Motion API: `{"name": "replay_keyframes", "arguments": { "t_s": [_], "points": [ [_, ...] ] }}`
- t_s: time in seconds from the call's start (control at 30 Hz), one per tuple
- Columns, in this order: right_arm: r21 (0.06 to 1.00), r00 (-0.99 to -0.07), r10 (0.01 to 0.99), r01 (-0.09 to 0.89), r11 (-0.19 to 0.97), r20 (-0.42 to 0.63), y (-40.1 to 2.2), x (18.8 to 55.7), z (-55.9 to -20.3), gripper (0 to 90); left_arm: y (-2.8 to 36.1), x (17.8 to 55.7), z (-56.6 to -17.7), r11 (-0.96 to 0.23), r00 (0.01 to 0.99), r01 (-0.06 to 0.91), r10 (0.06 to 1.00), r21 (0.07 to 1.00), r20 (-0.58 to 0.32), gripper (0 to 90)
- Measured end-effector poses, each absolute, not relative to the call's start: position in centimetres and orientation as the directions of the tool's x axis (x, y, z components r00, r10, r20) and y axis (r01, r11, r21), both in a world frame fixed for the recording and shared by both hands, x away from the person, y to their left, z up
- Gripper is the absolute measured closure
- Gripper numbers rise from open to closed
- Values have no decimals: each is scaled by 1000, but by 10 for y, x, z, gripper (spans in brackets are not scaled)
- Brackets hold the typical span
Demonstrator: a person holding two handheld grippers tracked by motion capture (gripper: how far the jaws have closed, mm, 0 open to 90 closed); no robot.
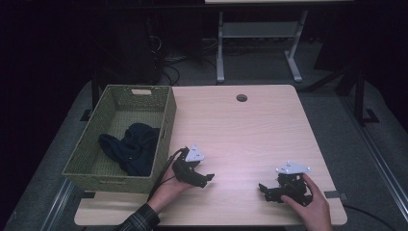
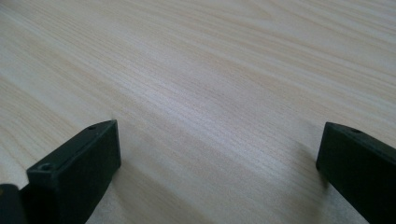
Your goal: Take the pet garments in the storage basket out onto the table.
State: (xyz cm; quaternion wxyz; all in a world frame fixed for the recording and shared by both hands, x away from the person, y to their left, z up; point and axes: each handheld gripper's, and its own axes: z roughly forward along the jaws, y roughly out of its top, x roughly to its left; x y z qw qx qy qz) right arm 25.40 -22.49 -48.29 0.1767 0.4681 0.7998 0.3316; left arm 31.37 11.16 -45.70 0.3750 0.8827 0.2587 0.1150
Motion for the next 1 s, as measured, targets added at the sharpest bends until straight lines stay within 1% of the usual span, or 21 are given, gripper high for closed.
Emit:
{"name": "replay_keyframes", "arguments": {
  "t_s": [0.17, 0.2, 1.0],
  "points": [
    [696, -500, 866, 631, 342, 28, -225, 254, -483, 0, 114, 315, -453, -574, 835, 370, 550, 730, 10, 136],
    [696, -500, 866, 631, 342, 28, -225, 254, -483, 0, 114, 315, -453, -565, 832, 378, 555, 733, -1, 136],
    [696, -500, 865, 631, 342, 28, -225, 254, -483, 0, 117, 316, -436, -544, 840, 366, 543, 755, -16, 137]
  ]
}}
